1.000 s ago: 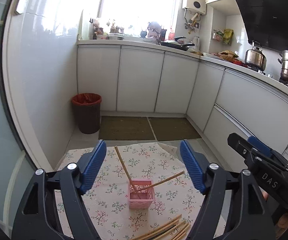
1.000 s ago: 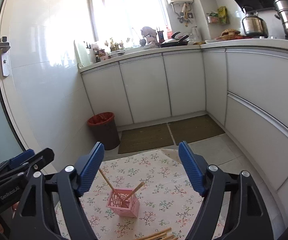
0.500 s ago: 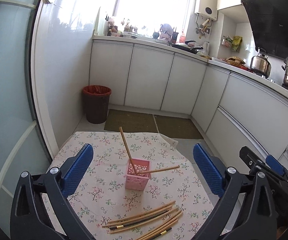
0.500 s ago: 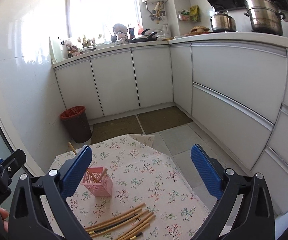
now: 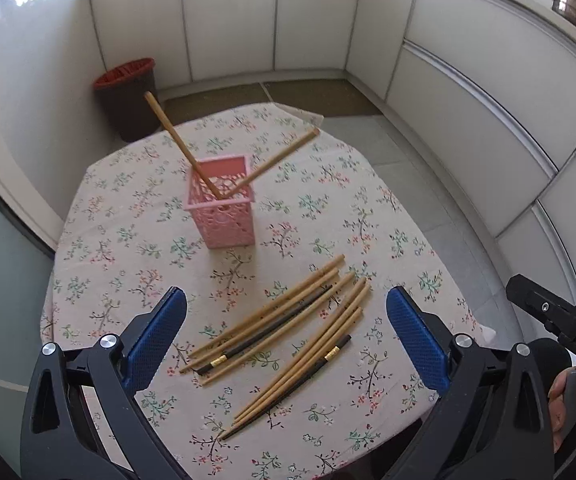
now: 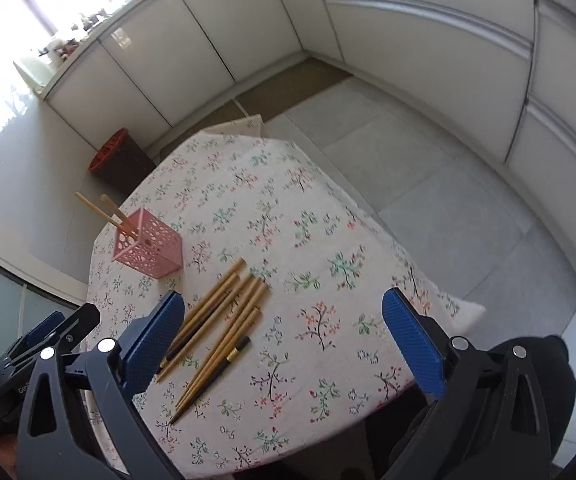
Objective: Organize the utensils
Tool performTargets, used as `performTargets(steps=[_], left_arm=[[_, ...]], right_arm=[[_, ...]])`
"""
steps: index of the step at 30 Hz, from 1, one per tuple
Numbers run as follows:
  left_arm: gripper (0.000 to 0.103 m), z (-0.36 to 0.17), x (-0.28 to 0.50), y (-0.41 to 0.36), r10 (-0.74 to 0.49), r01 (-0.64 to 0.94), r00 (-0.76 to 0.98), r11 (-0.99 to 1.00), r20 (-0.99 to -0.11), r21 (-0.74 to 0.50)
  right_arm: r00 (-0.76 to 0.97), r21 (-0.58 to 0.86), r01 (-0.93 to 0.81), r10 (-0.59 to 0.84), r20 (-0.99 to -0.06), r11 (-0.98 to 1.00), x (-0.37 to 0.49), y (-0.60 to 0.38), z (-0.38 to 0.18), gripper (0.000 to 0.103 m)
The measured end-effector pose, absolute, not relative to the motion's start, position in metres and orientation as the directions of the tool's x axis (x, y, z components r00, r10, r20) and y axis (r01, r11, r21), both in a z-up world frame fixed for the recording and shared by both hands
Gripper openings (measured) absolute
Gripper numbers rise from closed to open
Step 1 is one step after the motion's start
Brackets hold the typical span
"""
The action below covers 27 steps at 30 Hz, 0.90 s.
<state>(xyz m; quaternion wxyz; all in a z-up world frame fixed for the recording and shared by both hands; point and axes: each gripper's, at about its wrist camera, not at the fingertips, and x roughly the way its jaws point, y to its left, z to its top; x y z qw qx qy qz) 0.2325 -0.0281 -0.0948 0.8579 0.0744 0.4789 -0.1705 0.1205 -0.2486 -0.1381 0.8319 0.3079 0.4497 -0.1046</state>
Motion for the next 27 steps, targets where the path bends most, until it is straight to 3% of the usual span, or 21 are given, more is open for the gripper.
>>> performTargets(steps=[7, 11, 15, 23, 27], left_arm=[[0.095, -0.154, 0.274, -0.086, -0.137, 0.486, 0.277, 0.874, -0.951, 0.016], [0.073, -0.186, 0.306, -0.108, -0.137, 0.485, 0.127, 0.873, -0.982, -0.059], [0.053, -0.212, 0.332, -0.126, -0.078, 0.482, 0.097, 0.876, -0.992, -0.022], [0.032, -0.240, 0.347, -0.134, -0.075, 0.496, 0.061, 0.867, -0.995, -0.036], [0.015, -0.246, 0.339, -0.137, -0.044, 0.529, 0.084, 0.849, -0.996, 0.007]], right_arm=[[0.479, 0.503, 0.567, 0.235, -0.846, 0.653, 0.117, -0.277, -0.189, 0.096], [0.467, 0.501, 0.581, 0.242, -0.851, 0.641, 0.119, -0.284, -0.197, 0.096], [0.457, 0.505, 0.577, 0.259, -0.851, 0.642, 0.125, -0.287, -0.202, 0.096], [0.413, 0.501, 0.584, 0.298, -0.861, 0.639, 0.138, -0.285, -0.219, 0.096], [0.395, 0.496, 0.574, 0.310, -0.865, 0.652, 0.145, -0.278, -0.223, 0.096]])
